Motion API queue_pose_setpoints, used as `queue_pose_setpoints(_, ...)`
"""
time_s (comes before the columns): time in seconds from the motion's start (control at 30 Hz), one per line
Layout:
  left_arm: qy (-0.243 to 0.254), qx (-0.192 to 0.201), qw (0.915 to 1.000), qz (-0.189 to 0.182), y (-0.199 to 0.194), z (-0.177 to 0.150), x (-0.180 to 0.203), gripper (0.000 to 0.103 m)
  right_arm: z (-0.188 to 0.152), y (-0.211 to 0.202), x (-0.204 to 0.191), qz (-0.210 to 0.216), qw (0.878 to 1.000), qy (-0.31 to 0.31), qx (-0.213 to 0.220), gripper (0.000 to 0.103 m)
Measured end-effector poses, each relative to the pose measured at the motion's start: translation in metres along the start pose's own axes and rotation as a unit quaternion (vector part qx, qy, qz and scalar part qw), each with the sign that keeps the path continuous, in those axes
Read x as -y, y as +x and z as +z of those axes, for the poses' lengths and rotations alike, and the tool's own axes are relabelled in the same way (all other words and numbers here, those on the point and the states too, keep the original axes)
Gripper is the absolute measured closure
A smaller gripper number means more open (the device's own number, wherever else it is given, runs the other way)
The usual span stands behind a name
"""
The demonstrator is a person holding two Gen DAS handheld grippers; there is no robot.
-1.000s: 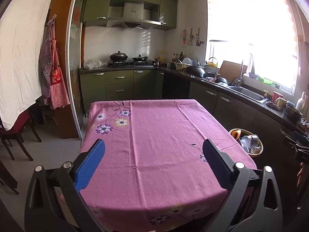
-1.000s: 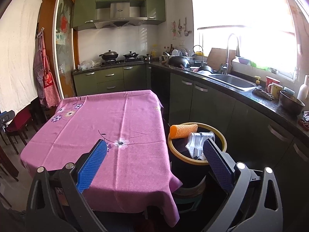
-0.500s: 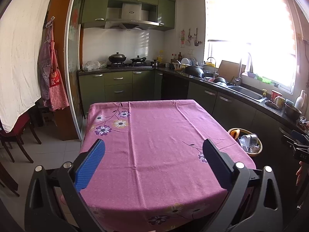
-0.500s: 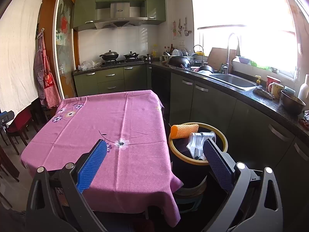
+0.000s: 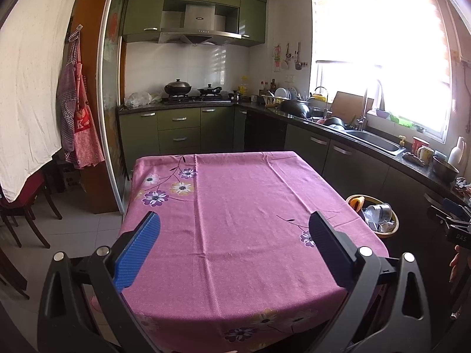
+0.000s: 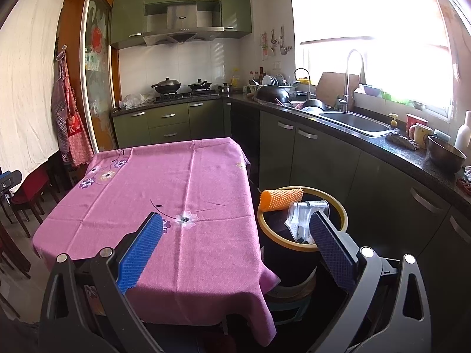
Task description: Collect trash
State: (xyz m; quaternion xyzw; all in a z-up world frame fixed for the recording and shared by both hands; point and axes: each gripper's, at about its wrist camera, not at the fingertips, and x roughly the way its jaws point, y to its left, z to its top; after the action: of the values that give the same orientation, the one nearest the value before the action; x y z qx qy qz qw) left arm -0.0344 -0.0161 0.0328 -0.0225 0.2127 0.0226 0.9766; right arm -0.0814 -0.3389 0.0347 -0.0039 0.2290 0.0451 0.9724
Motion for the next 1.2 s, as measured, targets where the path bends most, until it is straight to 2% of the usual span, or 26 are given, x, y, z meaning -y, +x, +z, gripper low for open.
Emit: queue_pose_setpoints(1.2, 0.007, 0.0, 0.9999, -0.014, 0.0003, 0.0003, 0.0043, 0.007, -0.0003, 0.0033, 0.0005, 0.003, 1.0, 0.002, -0.002, 0.005)
